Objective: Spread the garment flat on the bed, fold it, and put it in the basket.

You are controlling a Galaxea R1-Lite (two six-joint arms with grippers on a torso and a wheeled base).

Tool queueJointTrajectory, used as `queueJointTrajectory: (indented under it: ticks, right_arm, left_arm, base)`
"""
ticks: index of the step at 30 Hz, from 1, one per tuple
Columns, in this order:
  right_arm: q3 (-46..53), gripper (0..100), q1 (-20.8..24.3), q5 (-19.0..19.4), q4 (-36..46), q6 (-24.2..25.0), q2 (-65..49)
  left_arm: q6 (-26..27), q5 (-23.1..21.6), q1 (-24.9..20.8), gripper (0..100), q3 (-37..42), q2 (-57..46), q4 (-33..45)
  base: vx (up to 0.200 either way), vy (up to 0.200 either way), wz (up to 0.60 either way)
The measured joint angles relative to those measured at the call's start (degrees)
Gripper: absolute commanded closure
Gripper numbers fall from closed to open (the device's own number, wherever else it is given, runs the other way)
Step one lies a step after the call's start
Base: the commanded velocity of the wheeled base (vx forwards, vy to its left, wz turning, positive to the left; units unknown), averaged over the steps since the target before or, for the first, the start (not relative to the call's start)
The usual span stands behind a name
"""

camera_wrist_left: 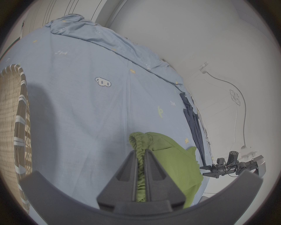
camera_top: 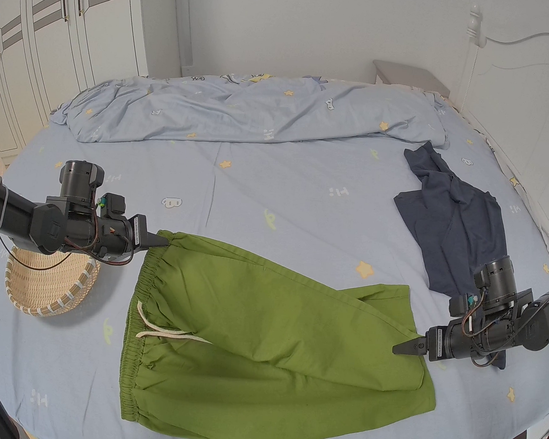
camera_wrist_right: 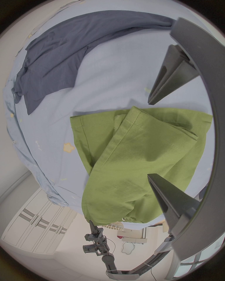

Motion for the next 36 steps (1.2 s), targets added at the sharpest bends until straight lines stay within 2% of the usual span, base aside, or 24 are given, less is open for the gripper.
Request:
queueJointTrajectory:
  ticks: [16,36]
  right_arm:
    - [-0.2,0,-0.3,0.1,-9.1,0.0,5.3]
    - [0.3,0,-0.2,0.0,-9.3,0.0,5.1]
  left_arm:
    - [0.0,0.0,0.0,100,-0.2,0.2,0.0]
    - [0.0,0.0,0.0,100,-0.4,0.5,0.0]
  base:
    - [0.000,0.000,0.00]
    - [0.000,0.000,0.00]
